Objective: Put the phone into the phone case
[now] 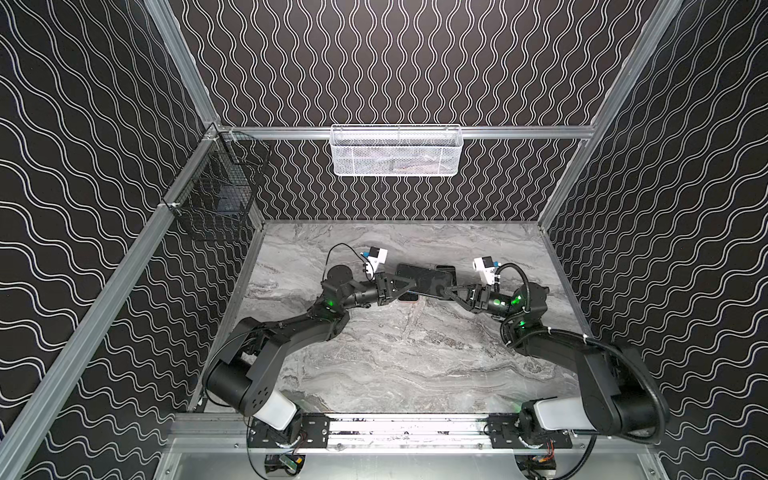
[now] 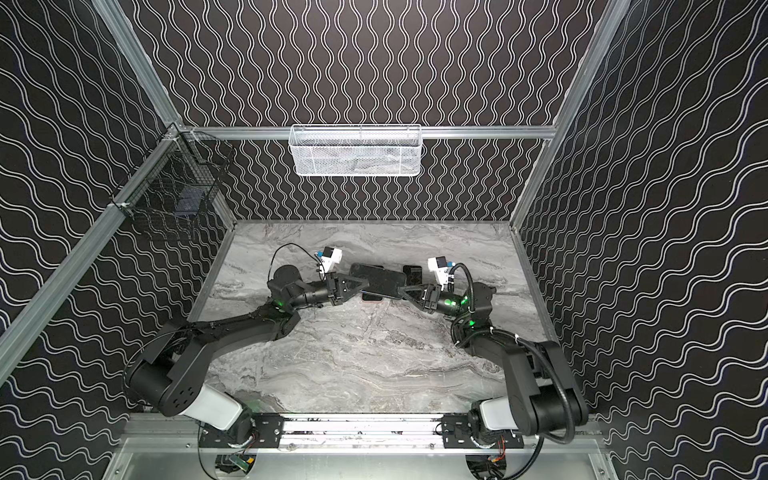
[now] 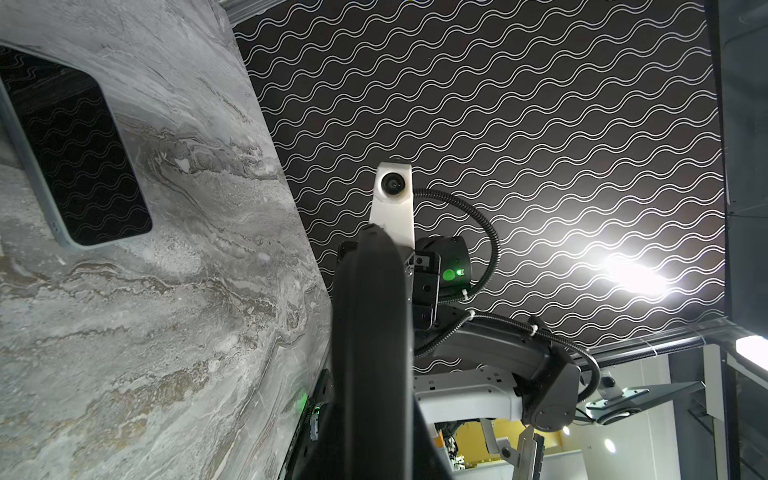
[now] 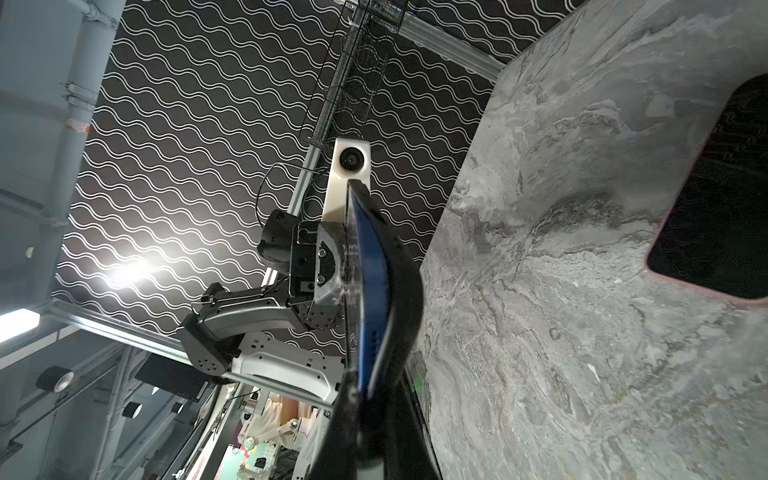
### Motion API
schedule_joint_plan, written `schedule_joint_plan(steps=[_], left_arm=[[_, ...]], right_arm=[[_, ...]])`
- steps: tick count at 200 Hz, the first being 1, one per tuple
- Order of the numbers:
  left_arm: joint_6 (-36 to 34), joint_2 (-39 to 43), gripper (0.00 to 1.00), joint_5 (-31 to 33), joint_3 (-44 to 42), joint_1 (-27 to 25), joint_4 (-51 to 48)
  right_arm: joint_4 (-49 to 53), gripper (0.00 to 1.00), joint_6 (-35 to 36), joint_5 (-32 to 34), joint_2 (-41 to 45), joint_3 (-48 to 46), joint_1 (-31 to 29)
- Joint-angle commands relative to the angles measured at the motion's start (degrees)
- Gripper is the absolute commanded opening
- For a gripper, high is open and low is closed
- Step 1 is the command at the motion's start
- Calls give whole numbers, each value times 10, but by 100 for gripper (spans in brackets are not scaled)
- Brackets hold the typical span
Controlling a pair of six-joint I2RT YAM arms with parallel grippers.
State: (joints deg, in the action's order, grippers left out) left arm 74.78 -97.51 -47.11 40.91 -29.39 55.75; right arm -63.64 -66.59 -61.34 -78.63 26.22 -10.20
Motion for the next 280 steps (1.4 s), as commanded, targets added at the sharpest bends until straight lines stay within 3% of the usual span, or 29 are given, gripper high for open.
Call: schedule_joint_plan(steps=[1,21,56,81,113,141,166,198,280], left_arm=[[-12,9,0,-8,5,-1,0],[-28,18,0,-10,1,-1,-19],[-30,24,0,-11,-5,-2,-19],[-26,27,0,-12,-9,-2,-13],[-33,34,0,-13,-11,-2,-24],[-31,37,0,-15,-10,-2,-22],[-31,37,0,-18,-9,-2,-21],[-28,37,0,-23,-8,-3,-19],[-32,32,0,-22,-6,-5,-26]], right_arm=[[137,20,116,42,34,21,-1],[210,31,161,44,50,51,-1],[234,32,179,39,37,87,-1],[202,21,161,31,21,94,-1],[208,0,169,41,20,95,0],[219,0,185,50,20,93,0],[215,35,189,42,8,97,2],[193,43,185,12,-17,118,4],[123,8,143,-27,-43,110,-3]])
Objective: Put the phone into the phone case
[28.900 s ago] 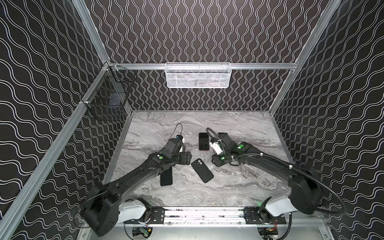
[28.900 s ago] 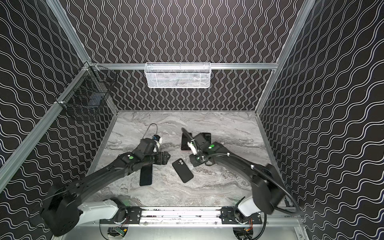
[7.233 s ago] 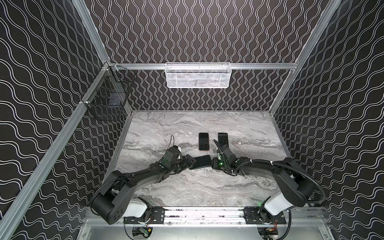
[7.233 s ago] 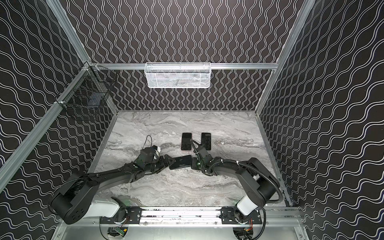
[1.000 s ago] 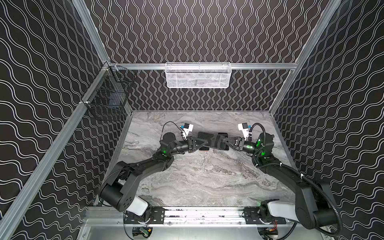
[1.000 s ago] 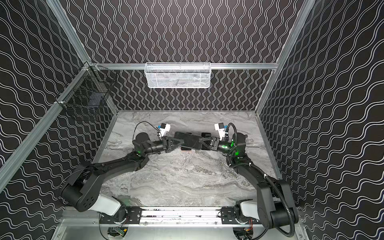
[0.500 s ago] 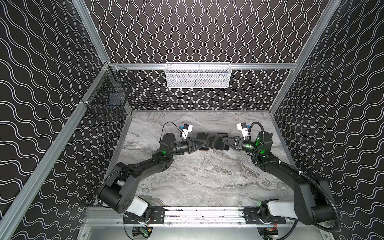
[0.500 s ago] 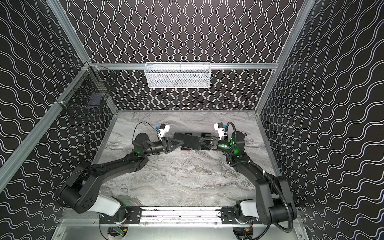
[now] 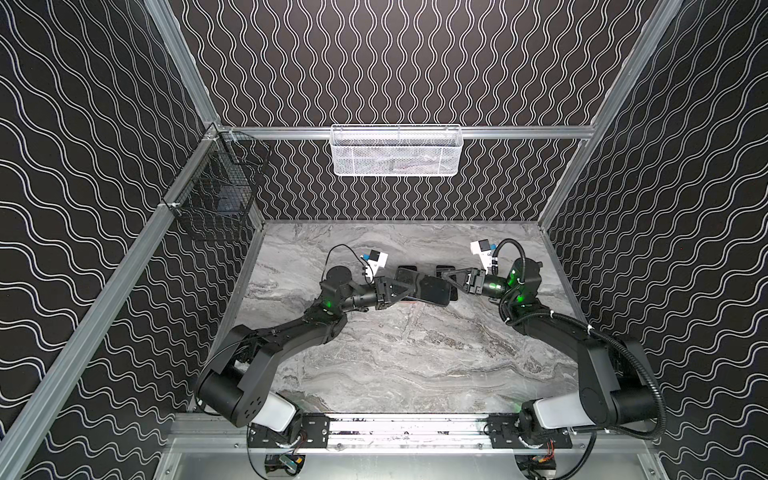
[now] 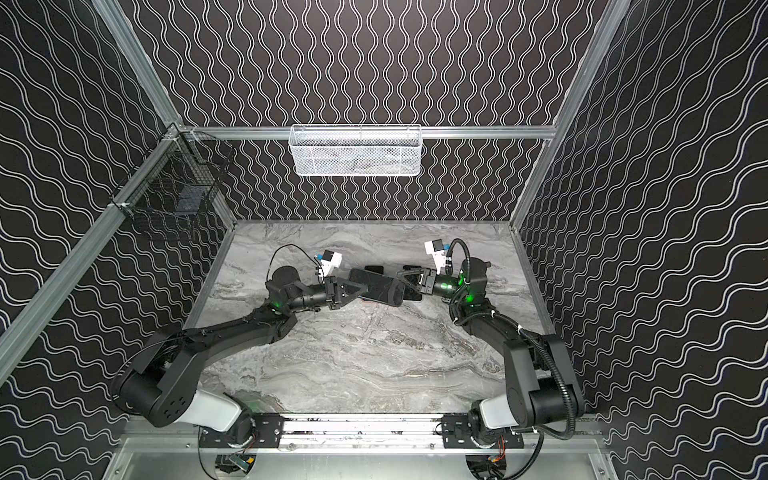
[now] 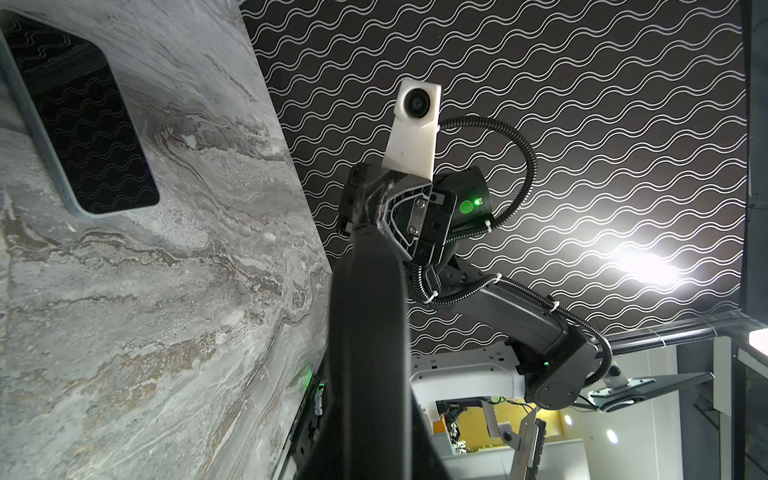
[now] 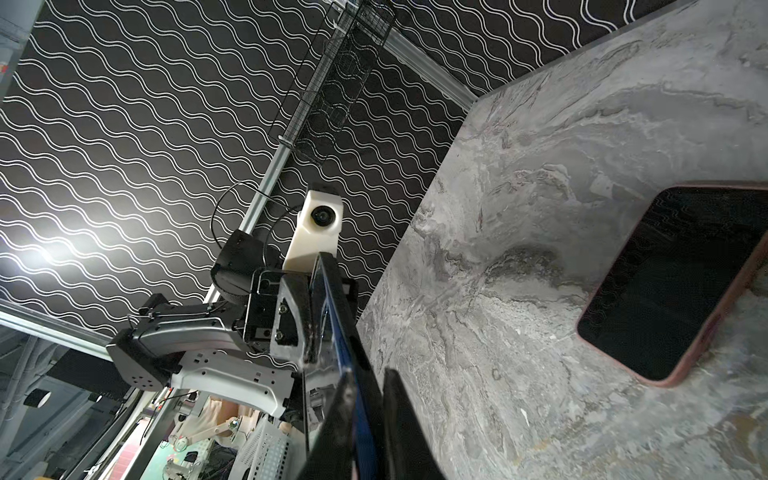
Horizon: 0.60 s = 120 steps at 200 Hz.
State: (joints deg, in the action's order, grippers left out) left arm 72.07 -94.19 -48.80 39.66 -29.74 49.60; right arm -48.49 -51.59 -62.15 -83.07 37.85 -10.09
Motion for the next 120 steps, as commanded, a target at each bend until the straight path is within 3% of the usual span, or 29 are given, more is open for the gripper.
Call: schedule_joint_plan(steps=[1,22,56,86,120], left_arm=[[-4,-1,0,-5,6,-2,36],[-4,-4,0,-7,8,-2,37],[-6,-6,0,-13,14,-2,37],[-35,3,0,-36,17,-1,14],[-113,13,0,-108,36,-2,-57]], right_arm=[[-28,8,-7,-19,2,-6,-5],[-7,0,10,-14,9,-9,-6],[52,0,50,-4,22,-5,-5],[128,53,91,-2,37,21,1],[247,66,168,-41,54,69,4]])
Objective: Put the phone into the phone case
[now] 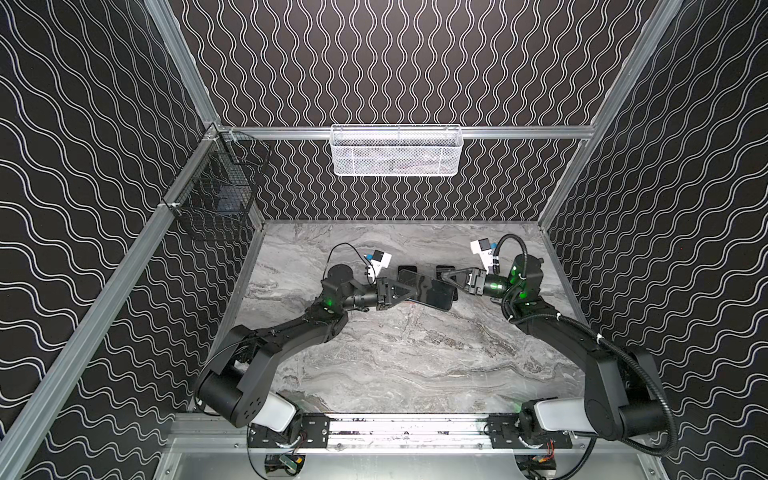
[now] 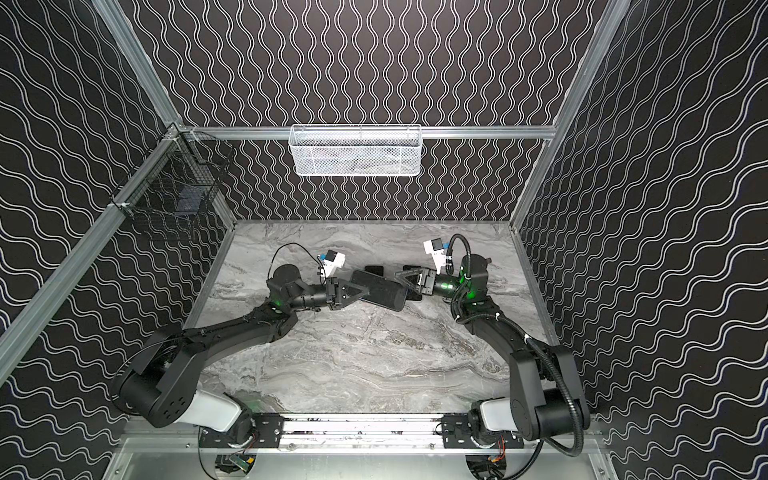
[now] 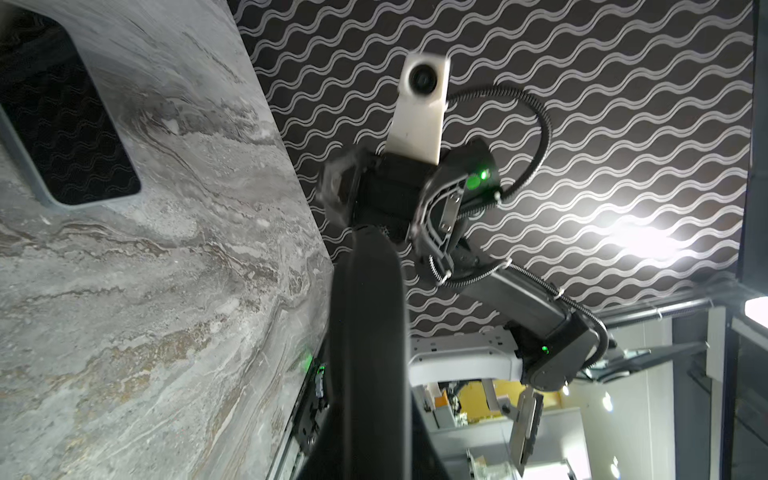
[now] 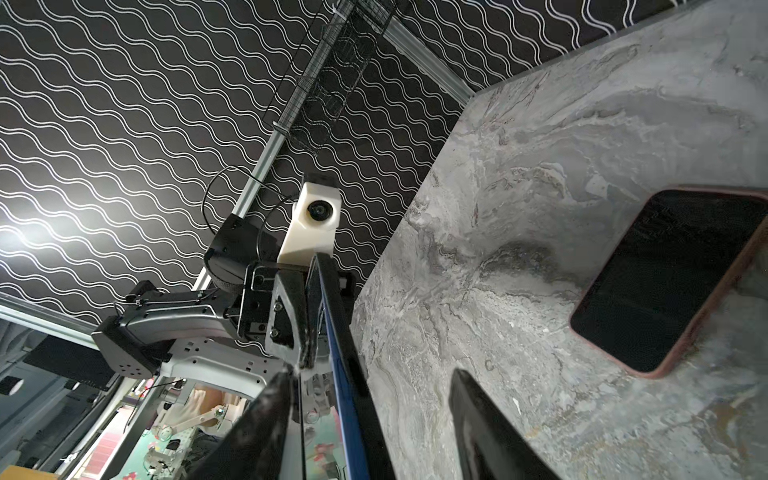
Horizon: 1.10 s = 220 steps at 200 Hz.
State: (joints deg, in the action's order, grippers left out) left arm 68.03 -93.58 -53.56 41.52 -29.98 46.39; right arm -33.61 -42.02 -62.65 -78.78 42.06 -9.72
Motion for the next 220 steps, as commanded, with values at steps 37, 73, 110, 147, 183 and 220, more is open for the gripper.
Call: schedule_joint_plan(steps=[37,73,110,147,183,220], left_arm=[[-98,13,0,-95,31,1,-49],[-73,8,0,-118,45,0,-19],[-96,10,0,-124,55,-2,-53],[-94,9,0,-119,52,-2,-49],[-96,8,0,-114,51,-2,-55],[-109,10,0,-107,56,-2,-77]], right_arm=[[121,67,88,-98,9,40,-7],[116,64,90,-105,-1,43,-32],[132,56,100,-106,-4,58,-47],[107,31,81,-108,0,54,-51],[134,13,98,-106,6,59,-57],[206,0,148,-82,23,69,-58]])
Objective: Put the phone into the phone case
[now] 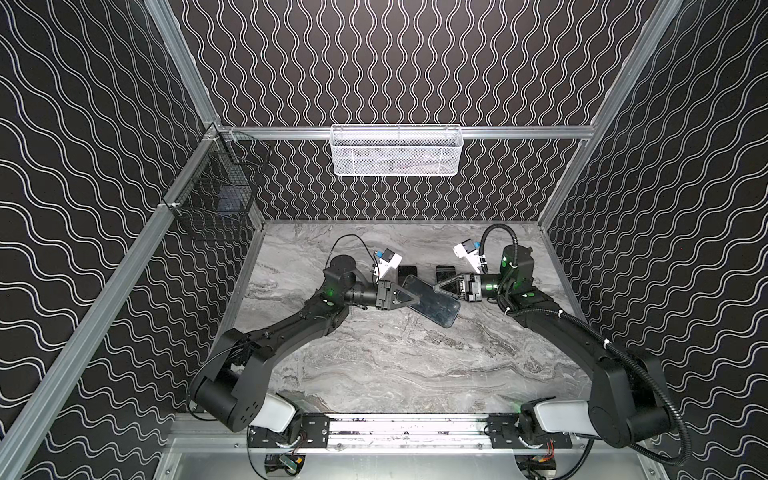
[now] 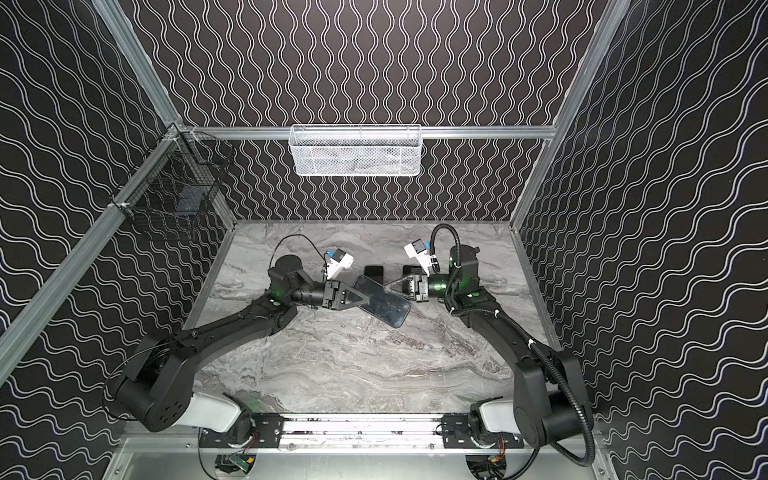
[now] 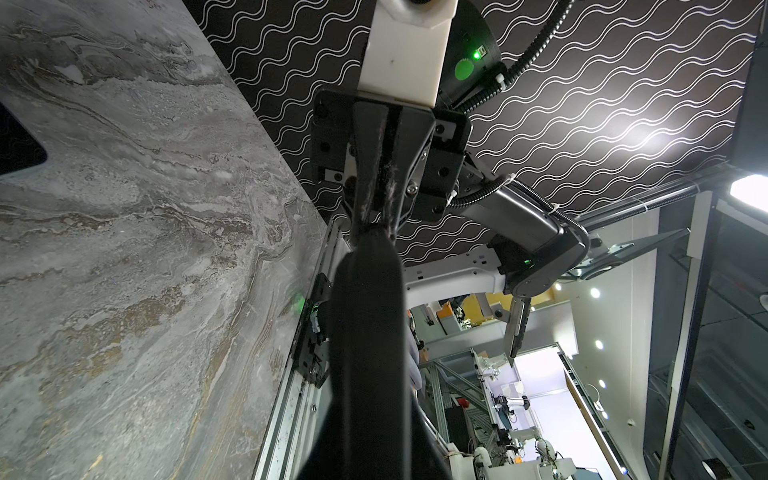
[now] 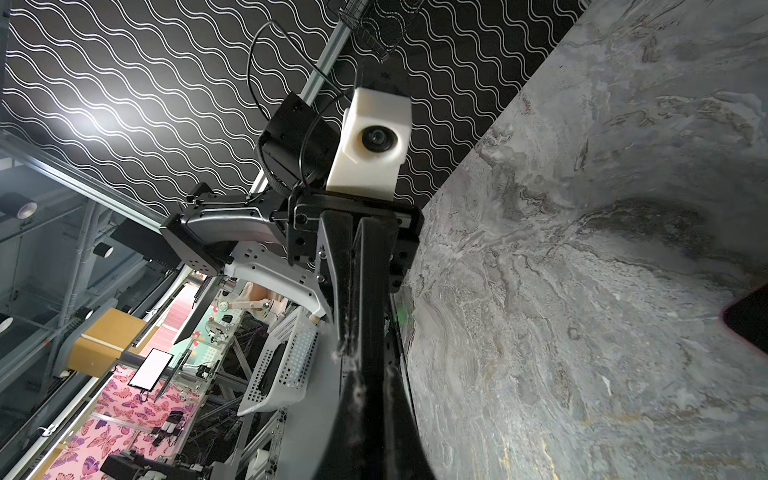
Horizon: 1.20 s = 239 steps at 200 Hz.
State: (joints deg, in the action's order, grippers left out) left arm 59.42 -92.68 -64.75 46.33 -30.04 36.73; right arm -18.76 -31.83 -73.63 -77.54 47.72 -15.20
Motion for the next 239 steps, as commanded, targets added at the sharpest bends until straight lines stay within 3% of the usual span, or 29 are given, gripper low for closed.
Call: schedule_joint_plan(steps=[1,23,34,46,68,102,159,192,218,239], left_arm=[[-24,1,0,6,8,-1,19],[-35,7,0,15,8,2,2],[-38,11,0,19,8,5,-4],[-38,14,0,22,7,8,-6],[-36,22,0,28,3,17,-9],[-34,22,0,30,-2,21,-5],[-33,21,0,32,-3,21,-6],[-35,29,0,41,-6,25,-11],[-24,32,0,43,-7,29,3],[-22,36,0,43,-7,30,5]], right_arm=[[60,0,48,29,11,13,-3],[106,0,73,45,22,21,-3],[115,19,76,49,27,21,-3],[123,28,80,51,32,19,-3],[129,32,80,49,42,9,-3],[132,25,79,53,64,-3,-3],[147,0,87,68,75,0,-3],[175,0,100,91,82,5,-2],[183,43,99,98,84,1,-1],[172,52,90,98,85,-9,0]])
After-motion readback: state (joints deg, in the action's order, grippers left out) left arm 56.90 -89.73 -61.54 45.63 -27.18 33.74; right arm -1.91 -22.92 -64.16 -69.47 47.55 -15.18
